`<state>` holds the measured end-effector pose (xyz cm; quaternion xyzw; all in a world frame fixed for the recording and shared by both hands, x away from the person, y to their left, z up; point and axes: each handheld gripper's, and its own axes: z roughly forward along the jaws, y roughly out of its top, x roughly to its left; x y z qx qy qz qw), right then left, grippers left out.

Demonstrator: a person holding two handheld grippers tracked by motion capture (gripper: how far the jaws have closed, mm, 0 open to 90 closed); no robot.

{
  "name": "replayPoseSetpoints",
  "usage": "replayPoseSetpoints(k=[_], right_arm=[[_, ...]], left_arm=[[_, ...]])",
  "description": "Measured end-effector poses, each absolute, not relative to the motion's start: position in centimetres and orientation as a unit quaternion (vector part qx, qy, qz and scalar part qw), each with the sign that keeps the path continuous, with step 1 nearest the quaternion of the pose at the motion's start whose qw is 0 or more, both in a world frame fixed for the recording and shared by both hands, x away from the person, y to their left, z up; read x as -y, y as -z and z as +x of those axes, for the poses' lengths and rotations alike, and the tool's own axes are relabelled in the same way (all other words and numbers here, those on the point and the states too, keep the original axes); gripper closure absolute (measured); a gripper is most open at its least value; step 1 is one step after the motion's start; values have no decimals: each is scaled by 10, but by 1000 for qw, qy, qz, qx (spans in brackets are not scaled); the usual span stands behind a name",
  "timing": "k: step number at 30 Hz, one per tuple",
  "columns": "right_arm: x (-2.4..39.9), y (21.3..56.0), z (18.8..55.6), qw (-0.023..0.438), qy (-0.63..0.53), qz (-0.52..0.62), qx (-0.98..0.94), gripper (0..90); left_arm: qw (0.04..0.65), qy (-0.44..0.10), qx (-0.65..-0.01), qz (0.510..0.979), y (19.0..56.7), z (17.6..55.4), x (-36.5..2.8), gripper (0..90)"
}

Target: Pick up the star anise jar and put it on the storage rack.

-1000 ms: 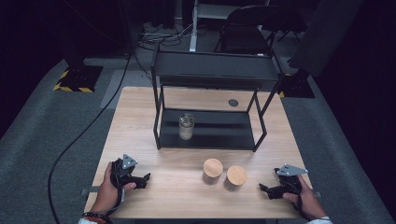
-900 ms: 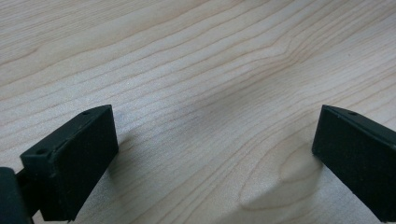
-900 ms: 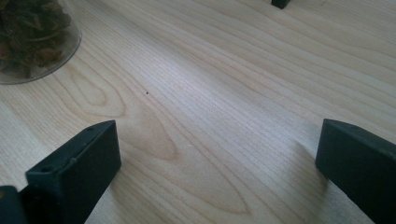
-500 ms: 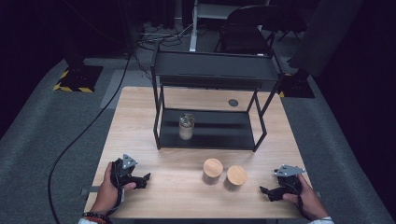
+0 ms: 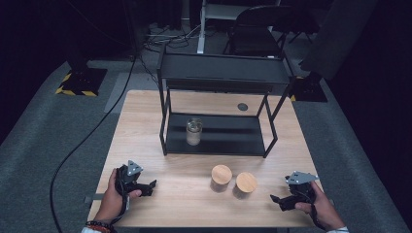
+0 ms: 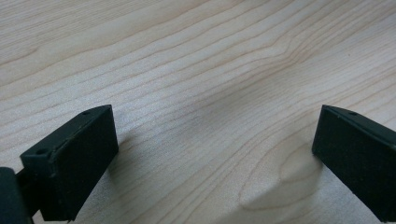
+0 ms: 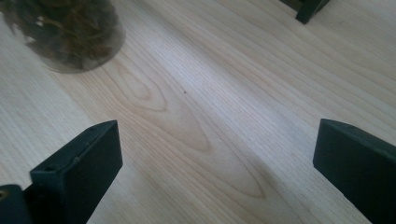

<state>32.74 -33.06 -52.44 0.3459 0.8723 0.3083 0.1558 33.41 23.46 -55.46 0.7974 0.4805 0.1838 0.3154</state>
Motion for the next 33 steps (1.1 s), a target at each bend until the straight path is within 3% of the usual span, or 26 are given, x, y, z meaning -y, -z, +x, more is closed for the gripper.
replayPoseSetpoints(k=[33], right_arm=[[289,484,317,131,-329,306,-884,13]], left_arm=[[316,-184,-480,797,555,334,-235,0]])
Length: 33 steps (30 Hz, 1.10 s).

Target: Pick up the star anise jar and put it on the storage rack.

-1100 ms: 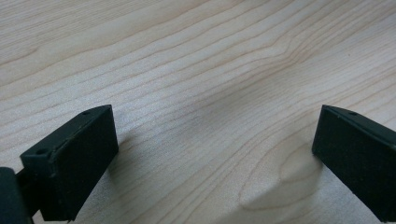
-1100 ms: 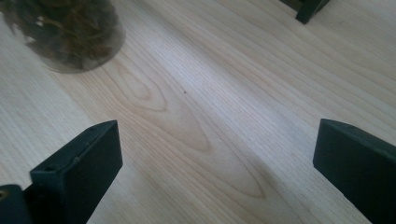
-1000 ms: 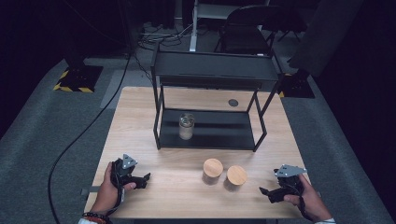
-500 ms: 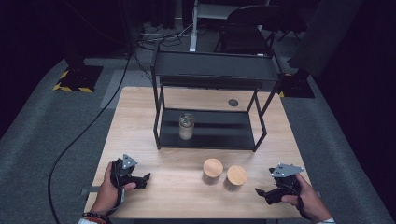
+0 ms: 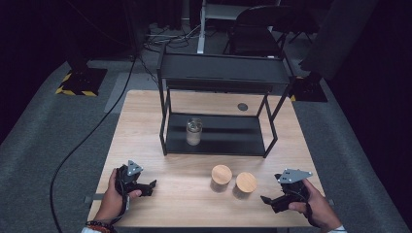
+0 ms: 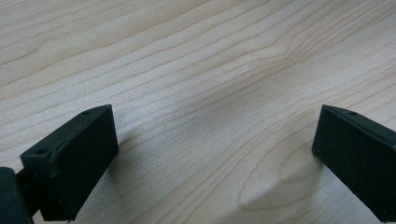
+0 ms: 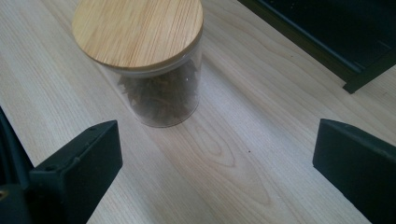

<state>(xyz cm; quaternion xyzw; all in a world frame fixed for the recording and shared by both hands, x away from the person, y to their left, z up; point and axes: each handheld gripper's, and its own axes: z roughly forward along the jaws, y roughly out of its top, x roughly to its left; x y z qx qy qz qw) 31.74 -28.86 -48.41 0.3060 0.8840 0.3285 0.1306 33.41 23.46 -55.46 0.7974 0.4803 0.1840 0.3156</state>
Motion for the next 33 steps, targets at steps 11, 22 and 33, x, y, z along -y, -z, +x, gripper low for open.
replayPoseSetpoints(k=[11,22,33], right_arm=[[276,478,317,129,-333,283,-890,13],[262,472,320,136,-327,274,-894,13],[248,467,324,137,-328,259,-898,13]], left_arm=[[316,-184,-480,797,555,334,-235,0],[316,-184,-480,798,555,334,-235,0],[316,-184,-480,798,555,334,-235,0]])
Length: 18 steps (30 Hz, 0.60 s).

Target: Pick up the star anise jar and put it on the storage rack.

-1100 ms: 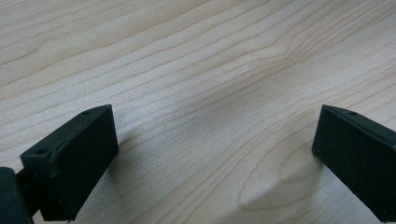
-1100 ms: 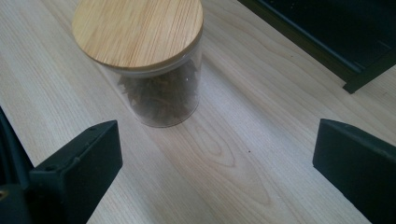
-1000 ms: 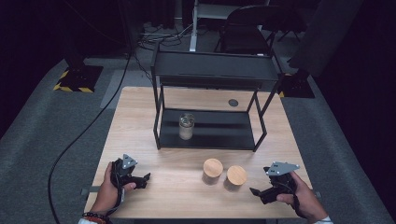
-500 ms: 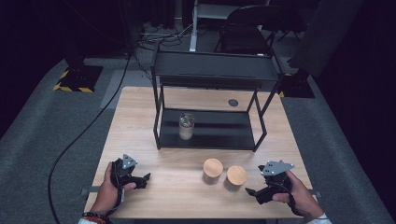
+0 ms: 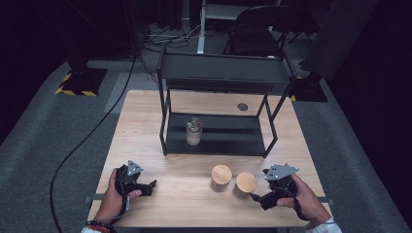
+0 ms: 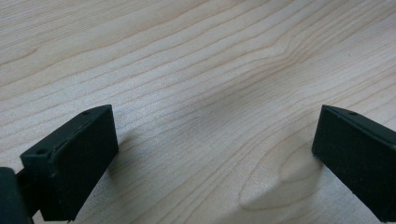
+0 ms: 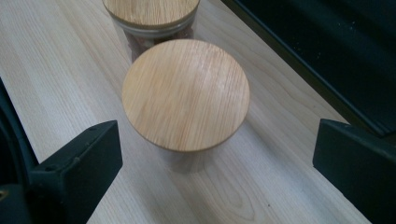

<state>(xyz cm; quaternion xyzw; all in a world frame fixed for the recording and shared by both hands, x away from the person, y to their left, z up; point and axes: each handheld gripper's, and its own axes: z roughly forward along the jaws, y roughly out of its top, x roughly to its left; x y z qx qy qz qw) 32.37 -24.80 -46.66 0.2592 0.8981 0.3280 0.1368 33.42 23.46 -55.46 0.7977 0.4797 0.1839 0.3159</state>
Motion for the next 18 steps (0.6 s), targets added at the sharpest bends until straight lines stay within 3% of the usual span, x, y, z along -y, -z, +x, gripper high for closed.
replayPoseSetpoints(k=[18], right_arm=[[214,461,331,132,-325,225,-909,13]], left_arm=[[316,-184,-480,798,555,334,-235,0]])
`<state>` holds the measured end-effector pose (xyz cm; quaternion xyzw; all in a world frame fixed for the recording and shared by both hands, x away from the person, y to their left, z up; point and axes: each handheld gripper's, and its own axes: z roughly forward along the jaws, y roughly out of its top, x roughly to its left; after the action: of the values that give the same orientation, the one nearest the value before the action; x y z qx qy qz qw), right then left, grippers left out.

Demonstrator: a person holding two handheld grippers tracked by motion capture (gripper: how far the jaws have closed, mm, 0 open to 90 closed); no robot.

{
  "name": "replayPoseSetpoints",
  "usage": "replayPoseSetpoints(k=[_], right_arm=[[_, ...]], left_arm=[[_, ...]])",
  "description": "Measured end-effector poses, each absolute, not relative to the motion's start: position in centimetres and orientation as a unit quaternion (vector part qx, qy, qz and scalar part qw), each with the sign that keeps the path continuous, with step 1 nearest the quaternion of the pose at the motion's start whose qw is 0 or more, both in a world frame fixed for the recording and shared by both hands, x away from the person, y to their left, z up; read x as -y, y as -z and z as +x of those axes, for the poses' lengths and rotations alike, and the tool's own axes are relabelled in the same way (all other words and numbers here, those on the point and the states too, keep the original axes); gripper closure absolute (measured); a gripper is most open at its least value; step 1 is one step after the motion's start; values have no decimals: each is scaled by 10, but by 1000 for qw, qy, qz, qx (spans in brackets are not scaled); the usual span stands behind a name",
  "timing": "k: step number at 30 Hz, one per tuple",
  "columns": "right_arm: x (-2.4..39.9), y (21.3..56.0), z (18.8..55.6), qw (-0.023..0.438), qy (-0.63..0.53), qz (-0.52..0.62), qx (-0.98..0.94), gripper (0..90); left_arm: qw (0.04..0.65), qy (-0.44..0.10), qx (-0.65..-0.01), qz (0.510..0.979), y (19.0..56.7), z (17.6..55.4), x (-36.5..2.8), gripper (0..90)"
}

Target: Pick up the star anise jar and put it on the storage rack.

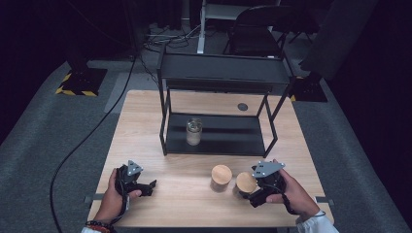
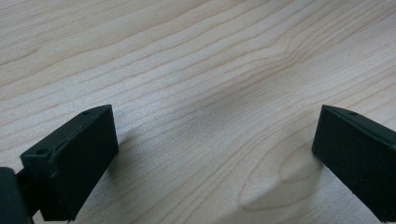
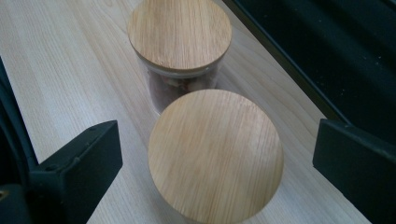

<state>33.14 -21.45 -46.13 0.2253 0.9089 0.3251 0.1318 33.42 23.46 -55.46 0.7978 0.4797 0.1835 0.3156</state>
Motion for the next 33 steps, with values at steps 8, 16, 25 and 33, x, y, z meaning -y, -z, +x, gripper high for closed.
replayPoseSetpoints(k=[8,16,25,33], right_arm=[[203,461,336,128,-320,217,-913,13],[191,464,340,120,-312,211,-919,15],[178,466,344,119,-302,206,-923,17],[168,464,347,119,-294,198,-928,18]], left_arm=[[316,-184,-480,798,555,334,-235,0],[316,-184,-479,798,555,334,-235,0],[316,-184,-478,798,555,334,-235,0],[316,-184,-478,799,555,335,-235,0]])
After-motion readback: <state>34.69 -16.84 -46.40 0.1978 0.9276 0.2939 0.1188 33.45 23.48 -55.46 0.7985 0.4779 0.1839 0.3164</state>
